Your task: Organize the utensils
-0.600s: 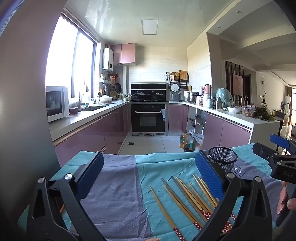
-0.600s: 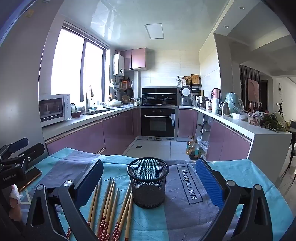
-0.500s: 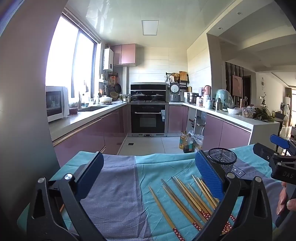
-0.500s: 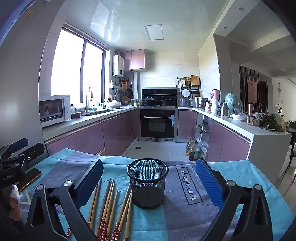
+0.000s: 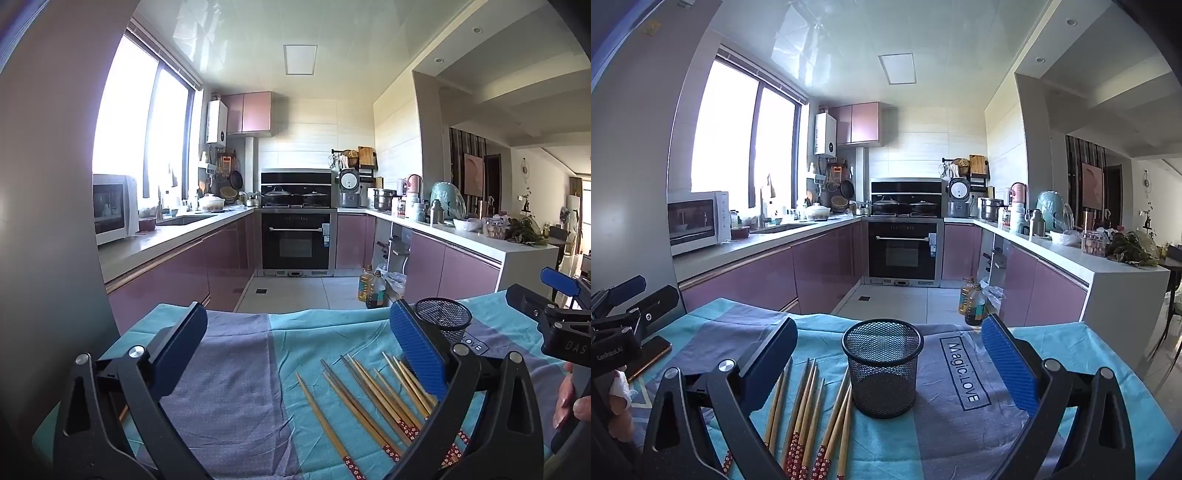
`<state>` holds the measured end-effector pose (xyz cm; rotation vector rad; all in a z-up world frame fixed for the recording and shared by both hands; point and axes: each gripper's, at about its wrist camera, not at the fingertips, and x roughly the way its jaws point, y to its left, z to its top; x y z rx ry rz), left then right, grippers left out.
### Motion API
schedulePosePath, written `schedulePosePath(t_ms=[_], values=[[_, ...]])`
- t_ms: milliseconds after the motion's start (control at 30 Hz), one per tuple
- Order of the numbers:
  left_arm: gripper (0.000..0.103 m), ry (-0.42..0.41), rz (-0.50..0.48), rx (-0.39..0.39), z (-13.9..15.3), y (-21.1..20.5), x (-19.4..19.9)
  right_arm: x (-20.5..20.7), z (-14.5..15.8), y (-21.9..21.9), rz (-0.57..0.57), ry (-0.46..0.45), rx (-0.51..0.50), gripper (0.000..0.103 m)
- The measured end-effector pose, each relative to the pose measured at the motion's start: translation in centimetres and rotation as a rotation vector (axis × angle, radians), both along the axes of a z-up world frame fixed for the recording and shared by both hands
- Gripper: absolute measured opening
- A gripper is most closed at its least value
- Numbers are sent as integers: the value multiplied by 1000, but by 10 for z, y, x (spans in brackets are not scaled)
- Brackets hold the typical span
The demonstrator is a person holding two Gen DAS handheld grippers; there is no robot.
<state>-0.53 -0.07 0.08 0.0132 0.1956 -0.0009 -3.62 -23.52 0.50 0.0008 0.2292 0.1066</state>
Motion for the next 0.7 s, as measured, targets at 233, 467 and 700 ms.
schedulePosePath(t_ms=[233,467,700], values=[[97,-4,2,0,0,-2,-2,-2,3,0,-2,0,2,97],[97,-7,4,-6,0,-1,-2,-2,4,0,-2,3,-1,97],[97,-11,7,-11,1,1,-3,-2,5,0,-1,0,4,97]])
